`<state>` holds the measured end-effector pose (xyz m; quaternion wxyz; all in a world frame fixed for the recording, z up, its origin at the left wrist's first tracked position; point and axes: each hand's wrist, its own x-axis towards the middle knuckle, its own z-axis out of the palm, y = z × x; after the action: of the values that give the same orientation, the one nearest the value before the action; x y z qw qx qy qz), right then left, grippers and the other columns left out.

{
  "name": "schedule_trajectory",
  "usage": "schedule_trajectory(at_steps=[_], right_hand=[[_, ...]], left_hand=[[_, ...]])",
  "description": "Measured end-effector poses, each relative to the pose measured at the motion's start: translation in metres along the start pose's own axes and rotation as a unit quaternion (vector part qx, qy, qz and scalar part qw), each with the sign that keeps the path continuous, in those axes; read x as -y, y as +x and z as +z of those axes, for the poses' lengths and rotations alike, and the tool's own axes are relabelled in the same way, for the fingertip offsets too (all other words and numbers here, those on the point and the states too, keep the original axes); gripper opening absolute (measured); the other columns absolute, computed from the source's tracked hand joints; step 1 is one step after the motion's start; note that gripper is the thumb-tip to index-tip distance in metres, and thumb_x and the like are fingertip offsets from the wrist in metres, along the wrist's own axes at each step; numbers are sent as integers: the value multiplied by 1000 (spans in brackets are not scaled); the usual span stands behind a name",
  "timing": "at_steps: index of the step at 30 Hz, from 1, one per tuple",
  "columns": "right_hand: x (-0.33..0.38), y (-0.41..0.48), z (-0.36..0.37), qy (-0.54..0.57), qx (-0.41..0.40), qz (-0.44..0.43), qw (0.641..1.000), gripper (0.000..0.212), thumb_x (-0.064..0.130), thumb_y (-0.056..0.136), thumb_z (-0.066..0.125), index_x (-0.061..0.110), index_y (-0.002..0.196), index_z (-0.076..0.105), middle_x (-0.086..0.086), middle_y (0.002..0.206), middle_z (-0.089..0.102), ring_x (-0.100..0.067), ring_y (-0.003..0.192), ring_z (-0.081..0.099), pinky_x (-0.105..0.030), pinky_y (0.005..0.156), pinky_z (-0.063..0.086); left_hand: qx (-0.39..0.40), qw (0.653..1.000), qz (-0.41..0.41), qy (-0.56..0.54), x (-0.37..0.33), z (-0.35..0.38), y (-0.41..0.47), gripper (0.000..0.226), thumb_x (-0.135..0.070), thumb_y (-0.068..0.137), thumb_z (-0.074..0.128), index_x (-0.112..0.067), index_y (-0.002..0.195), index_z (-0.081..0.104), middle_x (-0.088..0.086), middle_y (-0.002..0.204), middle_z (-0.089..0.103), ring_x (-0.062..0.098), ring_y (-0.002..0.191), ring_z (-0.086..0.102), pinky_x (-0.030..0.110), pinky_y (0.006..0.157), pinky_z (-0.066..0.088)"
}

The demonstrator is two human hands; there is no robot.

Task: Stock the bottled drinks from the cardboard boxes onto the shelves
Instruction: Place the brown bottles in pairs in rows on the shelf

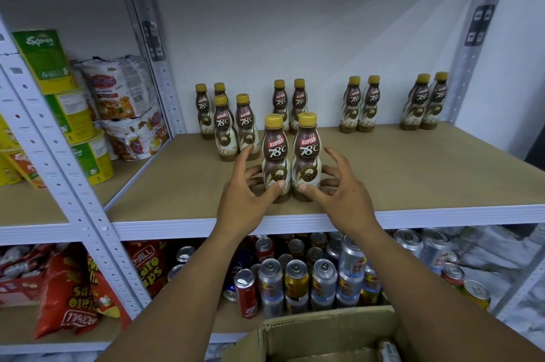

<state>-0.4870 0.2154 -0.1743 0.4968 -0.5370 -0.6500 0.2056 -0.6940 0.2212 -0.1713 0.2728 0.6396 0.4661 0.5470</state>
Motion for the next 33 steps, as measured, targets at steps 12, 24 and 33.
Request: schedule_trajectory(at_steps=[12,24,33], right_hand=[[52,30,-21,-45,10,-85,995,97,52,82,78,52,155,14,4,147,54,-14,132,51,-37,106,46],[44,37,-19,-66,12,-123,990,95,32,82,84,54,152,23,9,137,60,-14,110,65,-46,92,57],[33,53,-23,-83,16,-120,989,92,31,85,82,51,153,23,7,133,61,-13,108,65,-43,91,58]], left_hand=[[73,991,66,86,-47,-21,28,96,-34,90,78,-57,156,12,-28,156,32,-4,139,37,33,113,41],[103,986,55,118,-51,-24,35,88,-18,90,79,-65,144,28,-56,96,55,-10,103,65,37,96,58],[92,985,73,126,-45,-4,54,86,-22,92,77,-56,151,24,-42,112,54,-2,106,68,38,92,60]])
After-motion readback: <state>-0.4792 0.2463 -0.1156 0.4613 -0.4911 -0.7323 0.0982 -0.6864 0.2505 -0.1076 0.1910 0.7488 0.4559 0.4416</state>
